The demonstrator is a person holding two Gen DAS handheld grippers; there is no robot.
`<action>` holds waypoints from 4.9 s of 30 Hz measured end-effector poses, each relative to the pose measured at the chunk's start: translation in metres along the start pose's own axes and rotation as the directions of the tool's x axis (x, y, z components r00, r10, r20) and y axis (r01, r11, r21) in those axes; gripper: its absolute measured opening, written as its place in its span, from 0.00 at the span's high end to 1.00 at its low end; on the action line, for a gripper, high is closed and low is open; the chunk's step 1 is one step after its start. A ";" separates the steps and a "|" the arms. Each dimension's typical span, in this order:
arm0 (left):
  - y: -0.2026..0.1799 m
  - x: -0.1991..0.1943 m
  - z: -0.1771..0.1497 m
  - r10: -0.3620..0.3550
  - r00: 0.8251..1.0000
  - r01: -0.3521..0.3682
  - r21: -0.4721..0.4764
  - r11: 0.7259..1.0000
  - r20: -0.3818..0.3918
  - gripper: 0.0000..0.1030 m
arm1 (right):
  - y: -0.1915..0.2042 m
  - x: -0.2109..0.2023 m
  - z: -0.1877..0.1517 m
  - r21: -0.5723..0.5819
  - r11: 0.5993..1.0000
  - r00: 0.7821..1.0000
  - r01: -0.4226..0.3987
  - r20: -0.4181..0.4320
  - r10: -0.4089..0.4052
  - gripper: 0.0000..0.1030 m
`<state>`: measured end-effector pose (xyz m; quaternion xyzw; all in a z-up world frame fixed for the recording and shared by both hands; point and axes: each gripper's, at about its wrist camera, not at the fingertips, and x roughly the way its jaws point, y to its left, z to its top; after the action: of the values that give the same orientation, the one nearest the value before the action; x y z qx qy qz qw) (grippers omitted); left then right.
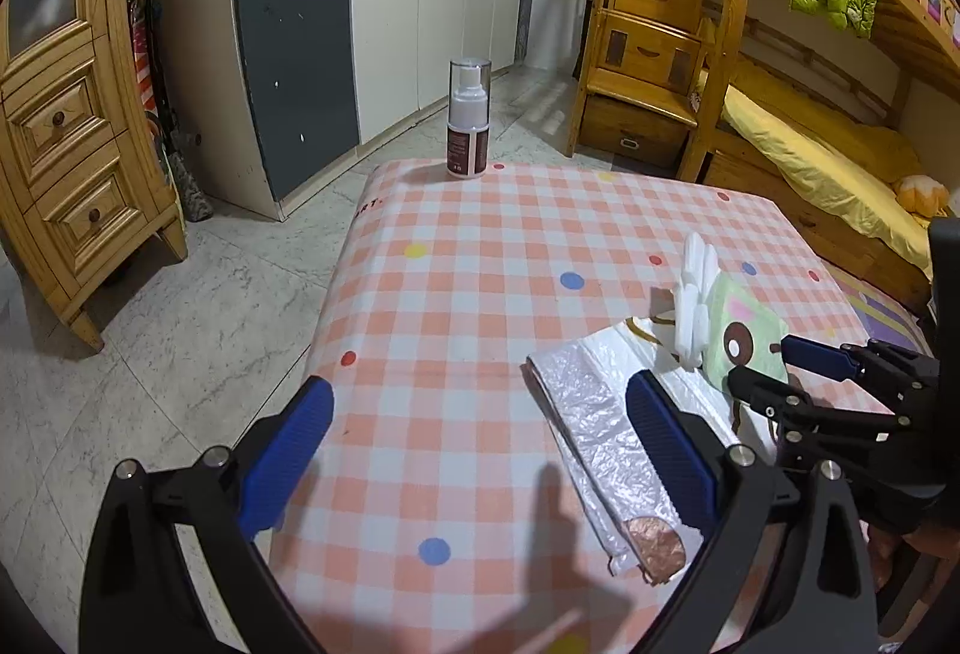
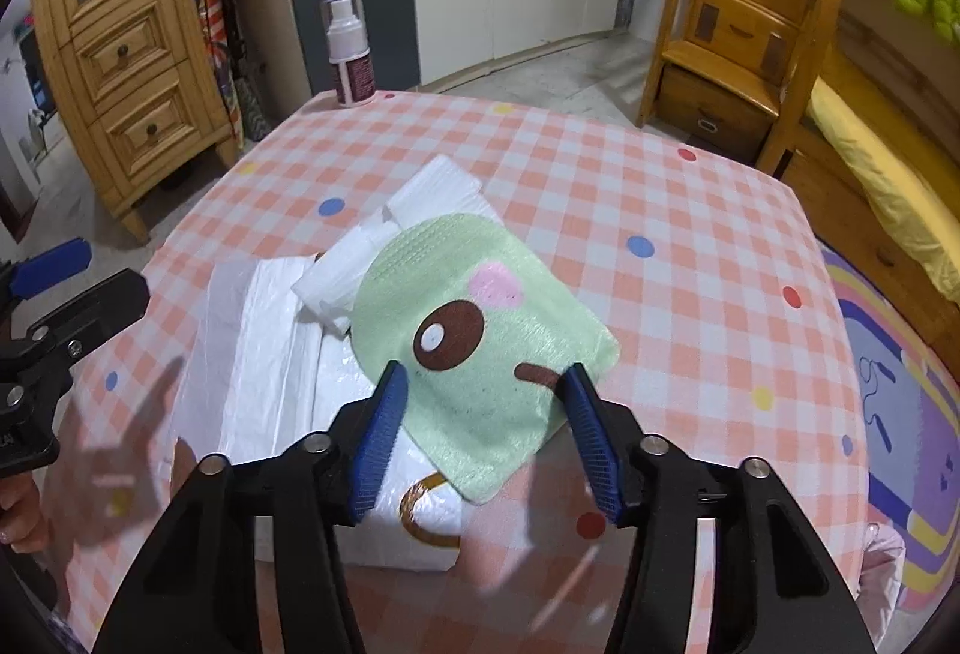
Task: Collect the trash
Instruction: 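Reach the right gripper to the green face cloth and close on it, then grasp the white patterned plastic bag with the left gripper while right holds the cloth, then carry the plastic bag and green cloth over the wastebasket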
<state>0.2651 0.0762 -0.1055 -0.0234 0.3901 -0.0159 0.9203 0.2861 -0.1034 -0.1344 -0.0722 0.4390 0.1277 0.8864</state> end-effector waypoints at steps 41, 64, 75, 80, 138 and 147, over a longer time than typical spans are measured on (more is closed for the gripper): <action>0.009 -0.018 0.010 0.043 0.998 -0.039 -0.058 0.998 0.056 0.08 | -0.018 -0.018 0.003 0.026 0.996 0.994 0.083 0.071 -0.084 0.99; -0.102 0.021 -0.032 0.020 0.987 -0.001 0.118 0.993 -0.161 0.09 | -0.089 -0.113 -0.050 0.298 0.953 0.968 0.064 0.212 -0.131 0.56; -0.106 0.005 -0.038 0.007 0.992 0.012 0.151 0.988 -0.124 0.68 | -0.090 -0.109 -0.060 0.268 0.961 0.974 0.072 0.187 -0.125 0.55; -0.099 -0.019 -0.031 -0.186 0.980 0.195 0.146 0.970 -0.071 0.95 | -0.085 -0.100 -0.059 0.240 0.969 0.982 0.057 0.160 -0.097 0.39; -0.262 -0.074 -0.059 -0.558 0.830 0.527 0.344 0.777 -0.011 0.95 | -0.181 -0.195 -0.147 0.503 0.862 0.934 0.066 0.272 -0.231 0.98; -0.339 -0.070 -0.083 -0.636 0.765 0.615 0.407 0.675 -0.101 0.95 | -0.236 -0.221 -0.211 0.589 0.791 0.918 0.168 0.199 -0.343 0.98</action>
<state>0.1531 -0.2610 -0.0937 0.0411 0.3230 -0.4119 0.8511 0.0653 -0.4158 -0.0825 0.1516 0.3052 -0.1198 0.9325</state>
